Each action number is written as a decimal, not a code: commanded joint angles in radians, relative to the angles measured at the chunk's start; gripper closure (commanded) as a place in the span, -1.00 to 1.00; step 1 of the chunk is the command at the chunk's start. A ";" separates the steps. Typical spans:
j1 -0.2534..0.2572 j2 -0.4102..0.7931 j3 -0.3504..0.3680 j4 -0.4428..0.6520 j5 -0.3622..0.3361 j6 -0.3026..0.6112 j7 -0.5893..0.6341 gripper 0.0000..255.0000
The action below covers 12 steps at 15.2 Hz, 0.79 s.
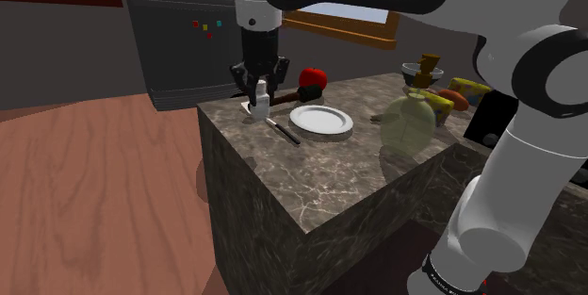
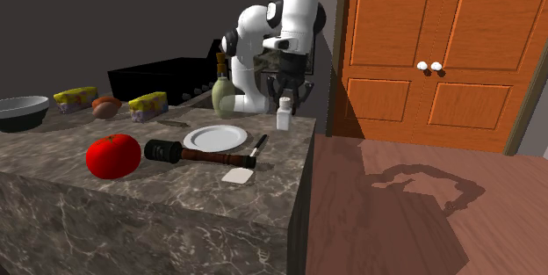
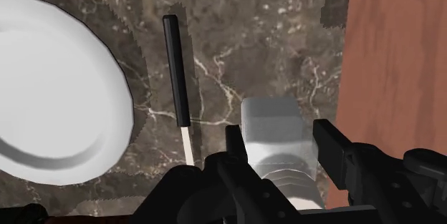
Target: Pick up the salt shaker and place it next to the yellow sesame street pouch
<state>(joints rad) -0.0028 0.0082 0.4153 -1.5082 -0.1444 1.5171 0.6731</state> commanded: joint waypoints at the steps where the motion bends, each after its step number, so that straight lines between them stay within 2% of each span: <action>1: 0.002 0.015 0.002 0.045 -0.006 -0.032 -0.001 1.00; 12: 0.031 0.112 0.020 0.321 -0.055 -0.221 0.002 1.00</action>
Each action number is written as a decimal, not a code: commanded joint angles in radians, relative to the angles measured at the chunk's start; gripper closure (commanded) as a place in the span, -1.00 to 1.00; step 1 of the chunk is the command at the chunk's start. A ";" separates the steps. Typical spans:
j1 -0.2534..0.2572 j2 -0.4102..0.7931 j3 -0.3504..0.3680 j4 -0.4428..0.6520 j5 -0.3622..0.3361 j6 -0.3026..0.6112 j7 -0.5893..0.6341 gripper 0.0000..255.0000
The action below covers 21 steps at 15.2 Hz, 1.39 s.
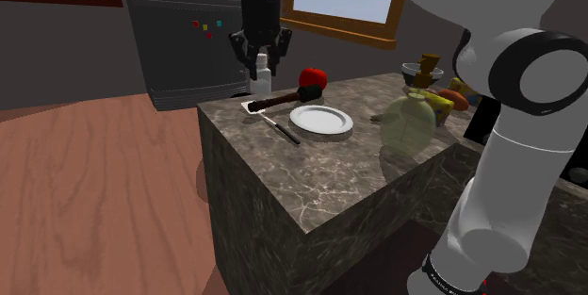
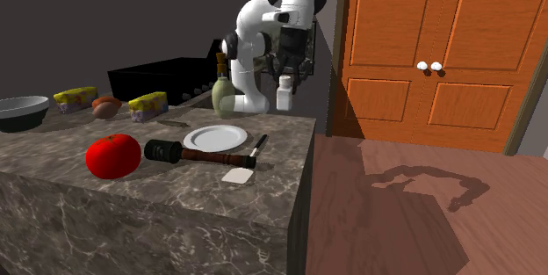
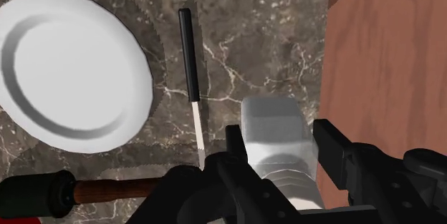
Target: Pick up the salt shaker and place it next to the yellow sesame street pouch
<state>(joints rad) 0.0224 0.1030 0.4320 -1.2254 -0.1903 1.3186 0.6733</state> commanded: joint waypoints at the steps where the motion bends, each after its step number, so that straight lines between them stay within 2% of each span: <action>1: 0.011 0.030 0.005 0.069 -0.016 -0.043 0.003 1.00; 6: 0.046 0.105 0.015 0.240 -0.059 -0.147 0.006 1.00; 9: -0.037 -0.004 -0.021 0.098 -0.002 -0.091 -0.075 1.00; 12: -0.098 -0.088 -0.065 -0.007 0.038 -0.052 -0.160 1.00; 21: -0.217 -0.245 -0.213 -0.194 0.088 0.018 -0.408 1.00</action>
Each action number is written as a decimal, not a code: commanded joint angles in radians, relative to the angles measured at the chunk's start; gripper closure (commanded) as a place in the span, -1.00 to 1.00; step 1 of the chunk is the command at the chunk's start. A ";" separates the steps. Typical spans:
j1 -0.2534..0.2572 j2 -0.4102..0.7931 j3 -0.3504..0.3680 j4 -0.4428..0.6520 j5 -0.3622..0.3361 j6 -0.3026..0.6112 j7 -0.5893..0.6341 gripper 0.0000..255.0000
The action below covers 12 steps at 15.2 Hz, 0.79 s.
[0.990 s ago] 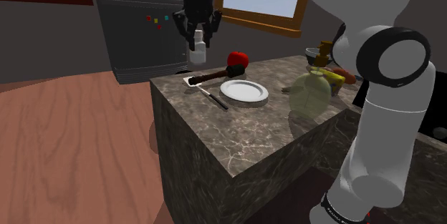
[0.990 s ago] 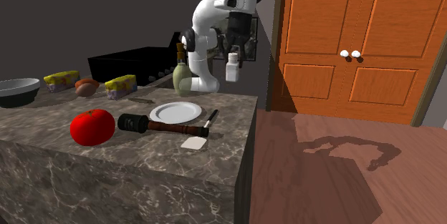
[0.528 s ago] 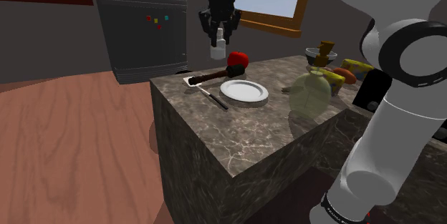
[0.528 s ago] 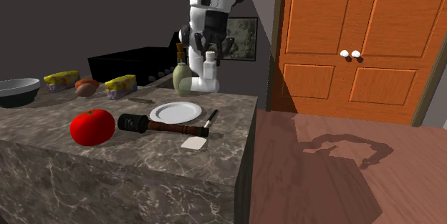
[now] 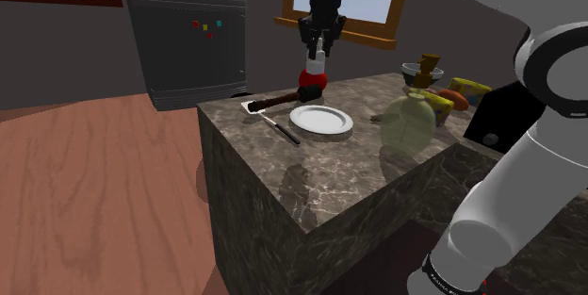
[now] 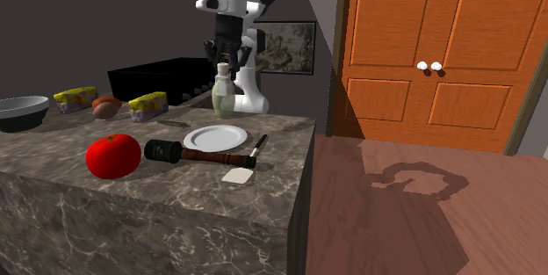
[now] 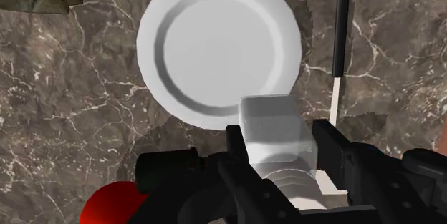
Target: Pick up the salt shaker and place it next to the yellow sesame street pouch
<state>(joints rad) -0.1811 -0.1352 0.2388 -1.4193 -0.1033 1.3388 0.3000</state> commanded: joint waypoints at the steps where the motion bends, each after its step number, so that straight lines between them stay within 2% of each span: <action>1: -0.024 -0.016 -0.036 -0.013 0.002 0.003 -0.061 1.00; 12: -0.134 -0.045 -0.214 -0.055 -0.001 0.049 -0.346 1.00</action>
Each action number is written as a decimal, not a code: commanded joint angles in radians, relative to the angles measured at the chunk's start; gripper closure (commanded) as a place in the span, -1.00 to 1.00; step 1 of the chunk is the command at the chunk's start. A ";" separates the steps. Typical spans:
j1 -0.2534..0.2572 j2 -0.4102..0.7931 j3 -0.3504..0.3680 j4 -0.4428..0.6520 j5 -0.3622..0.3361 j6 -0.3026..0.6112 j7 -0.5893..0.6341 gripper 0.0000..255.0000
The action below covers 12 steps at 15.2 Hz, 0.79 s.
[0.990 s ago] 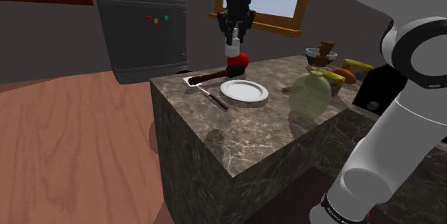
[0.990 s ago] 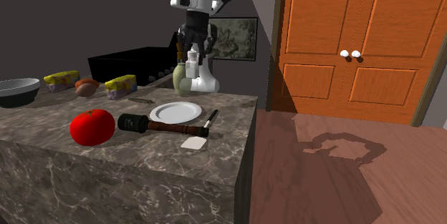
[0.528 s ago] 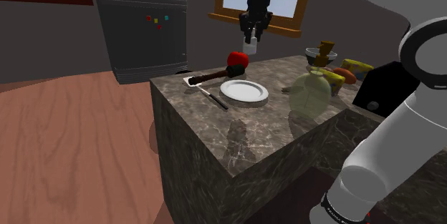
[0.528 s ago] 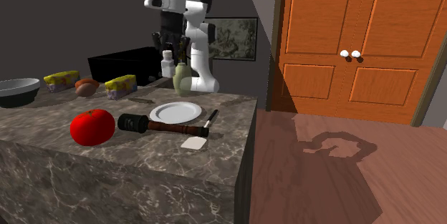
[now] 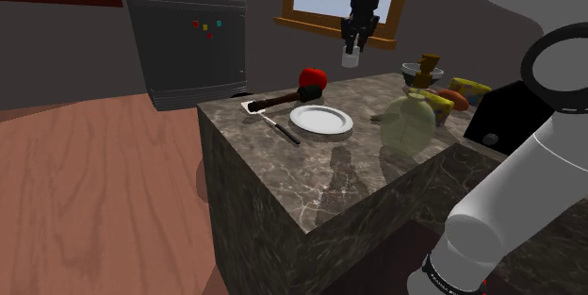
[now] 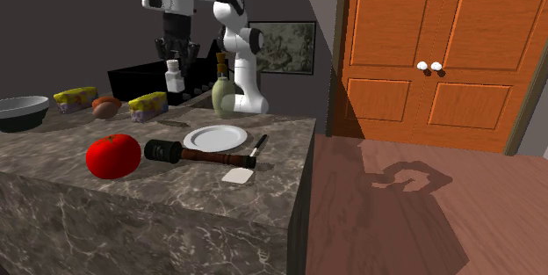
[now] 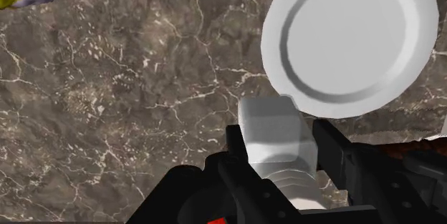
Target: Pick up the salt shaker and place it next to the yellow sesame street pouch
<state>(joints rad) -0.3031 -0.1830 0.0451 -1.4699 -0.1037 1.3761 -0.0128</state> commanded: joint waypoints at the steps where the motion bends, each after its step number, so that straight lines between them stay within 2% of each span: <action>1: -0.022 0.008 -0.036 0.000 -0.001 0.014 -0.059 1.00; 7: -0.082 0.060 -0.129 0.054 0.003 0.027 -0.210 1.00; 12: -0.139 0.138 -0.204 0.142 0.021 0.028 -0.338 1.00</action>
<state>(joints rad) -0.4301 -0.0700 -0.1432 -1.3569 -0.0878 1.4059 -0.3229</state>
